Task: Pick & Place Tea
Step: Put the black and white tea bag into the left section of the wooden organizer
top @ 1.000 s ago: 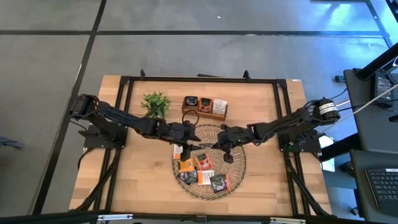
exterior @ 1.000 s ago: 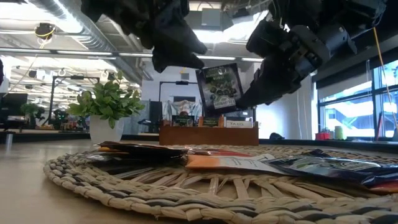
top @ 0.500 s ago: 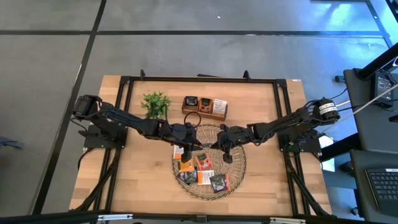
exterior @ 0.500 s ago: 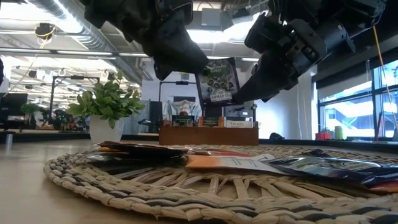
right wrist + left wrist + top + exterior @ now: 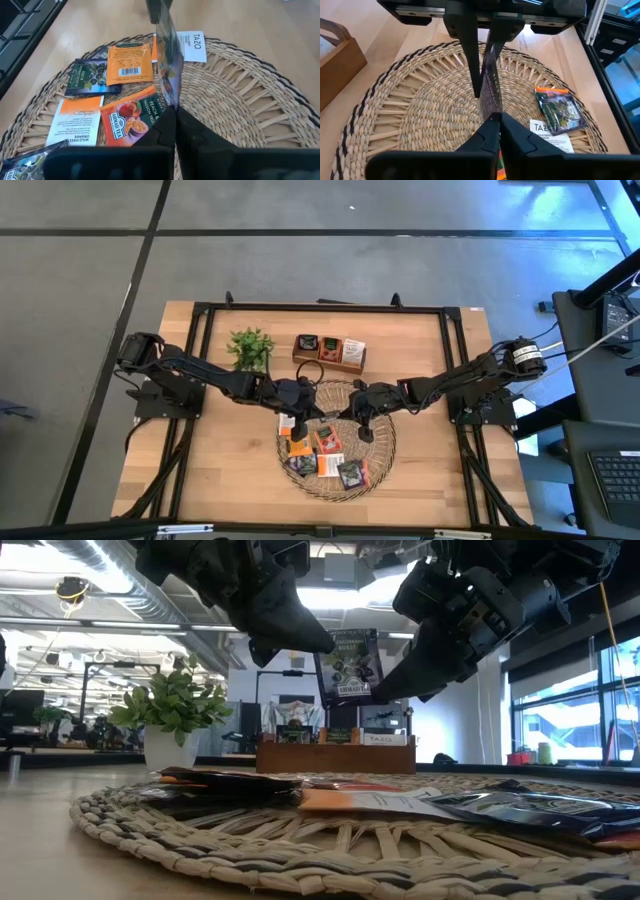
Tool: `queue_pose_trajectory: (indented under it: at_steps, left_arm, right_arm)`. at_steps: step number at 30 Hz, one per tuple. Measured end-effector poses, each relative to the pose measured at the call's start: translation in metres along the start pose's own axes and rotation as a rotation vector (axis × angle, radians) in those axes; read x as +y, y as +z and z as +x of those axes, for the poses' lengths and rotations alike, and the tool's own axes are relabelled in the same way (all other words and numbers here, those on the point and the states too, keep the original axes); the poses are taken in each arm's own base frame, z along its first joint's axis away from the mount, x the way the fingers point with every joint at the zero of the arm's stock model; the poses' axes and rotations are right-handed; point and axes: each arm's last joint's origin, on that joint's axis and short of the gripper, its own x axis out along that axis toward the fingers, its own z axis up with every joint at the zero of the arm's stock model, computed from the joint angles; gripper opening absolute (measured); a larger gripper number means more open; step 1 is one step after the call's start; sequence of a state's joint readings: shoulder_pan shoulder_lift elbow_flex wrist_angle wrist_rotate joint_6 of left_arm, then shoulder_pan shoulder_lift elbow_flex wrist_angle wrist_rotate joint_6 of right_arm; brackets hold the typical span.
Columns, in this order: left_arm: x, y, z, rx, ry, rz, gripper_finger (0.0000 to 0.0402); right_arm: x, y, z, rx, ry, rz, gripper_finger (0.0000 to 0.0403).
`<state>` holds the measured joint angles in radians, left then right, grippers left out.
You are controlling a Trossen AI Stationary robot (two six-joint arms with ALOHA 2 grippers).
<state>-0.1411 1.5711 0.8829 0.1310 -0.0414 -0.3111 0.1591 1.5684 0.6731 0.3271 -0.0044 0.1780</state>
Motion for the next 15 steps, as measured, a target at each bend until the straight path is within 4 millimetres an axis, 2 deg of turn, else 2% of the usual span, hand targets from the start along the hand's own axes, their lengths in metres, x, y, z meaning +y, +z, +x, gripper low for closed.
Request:
queue_pose_trajectory:
  at_steps: [6, 12, 15]
  left_arm:
    - [0.000, 0.000, 0.000, 0.000, 0.001, 0.001, 0.0002]
    - [0.000, 0.000, 0.000, 0.001, 0.001, 0.002, 0.0002]
    - [0.001, -0.001, -0.001, 0.017, 0.003, 0.004, 0.0003]
  right_arm:
    - [0.000, 0.000, 0.000, -0.001, 0.011, -0.052, 0.0035]
    - [0.002, -0.001, -0.002, 0.026, 0.052, -0.051, 0.0110]
    - [0.002, 0.003, -0.014, 0.043, 0.030, -0.065, 0.0142]
